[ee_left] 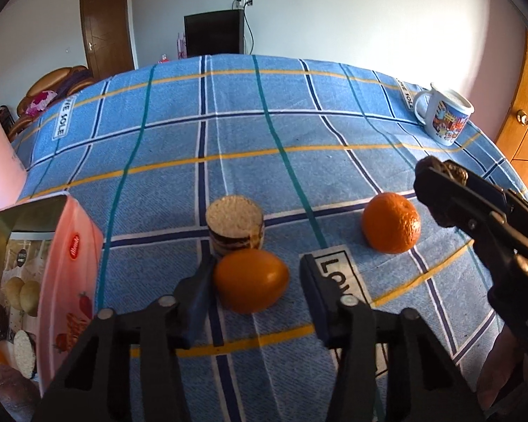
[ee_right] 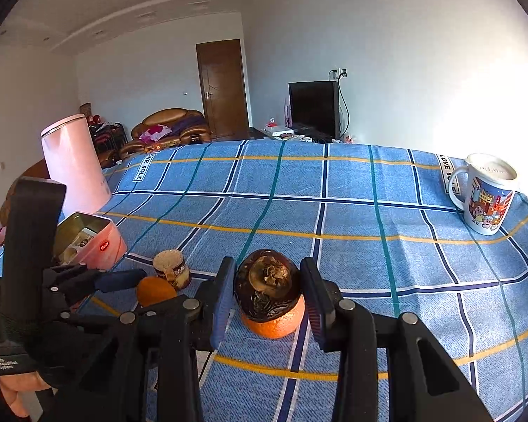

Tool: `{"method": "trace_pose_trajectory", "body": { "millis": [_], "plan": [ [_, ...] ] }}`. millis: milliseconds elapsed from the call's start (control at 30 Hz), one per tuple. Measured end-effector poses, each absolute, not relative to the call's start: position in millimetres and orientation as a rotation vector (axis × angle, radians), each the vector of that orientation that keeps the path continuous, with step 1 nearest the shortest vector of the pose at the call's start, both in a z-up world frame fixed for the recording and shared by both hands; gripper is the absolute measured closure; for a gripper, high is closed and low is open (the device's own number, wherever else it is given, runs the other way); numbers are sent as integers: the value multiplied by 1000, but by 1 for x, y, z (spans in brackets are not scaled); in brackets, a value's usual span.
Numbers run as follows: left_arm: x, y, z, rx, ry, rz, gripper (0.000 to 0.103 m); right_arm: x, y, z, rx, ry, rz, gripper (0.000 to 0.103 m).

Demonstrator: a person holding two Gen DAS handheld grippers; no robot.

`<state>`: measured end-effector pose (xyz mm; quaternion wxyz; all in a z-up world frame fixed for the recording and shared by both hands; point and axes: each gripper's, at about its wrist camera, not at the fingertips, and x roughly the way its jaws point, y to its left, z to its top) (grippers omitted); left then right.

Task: Organize fruits
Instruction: 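Grasp a dark brown round fruit with right tool while left tool reaches an orange, then close left tool on the orange and lift it while right tool holds the brown fruit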

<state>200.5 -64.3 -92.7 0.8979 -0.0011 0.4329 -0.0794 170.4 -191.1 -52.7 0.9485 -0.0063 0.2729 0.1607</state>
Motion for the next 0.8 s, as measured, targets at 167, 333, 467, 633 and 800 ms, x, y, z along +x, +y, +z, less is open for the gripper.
{"method": "trace_pose_trajectory", "body": {
  "millis": [167, 333, 467, 633, 800],
  "plan": [
    [196, -59, -90, -39, 883, -175, 61, 169, -195, -53, 4, 546, 334, 64],
    [185, -57, -80, -38, 810, -166, 61, 165, -196, -50, 3, 519, 340, 63],
    [175, -60, -71, -7, 734, -140, 61, 162, -195, -48, -2, 498, 339, 64],
    [165, -64, -62, 26, 665, -115, 61, 155, -195, -45, -12, 461, 340, 64],
    [159, -63, -59, 25, 631, -107, 61, 150, -195, -43, -19, 430, 341, 63]
  ]
}}
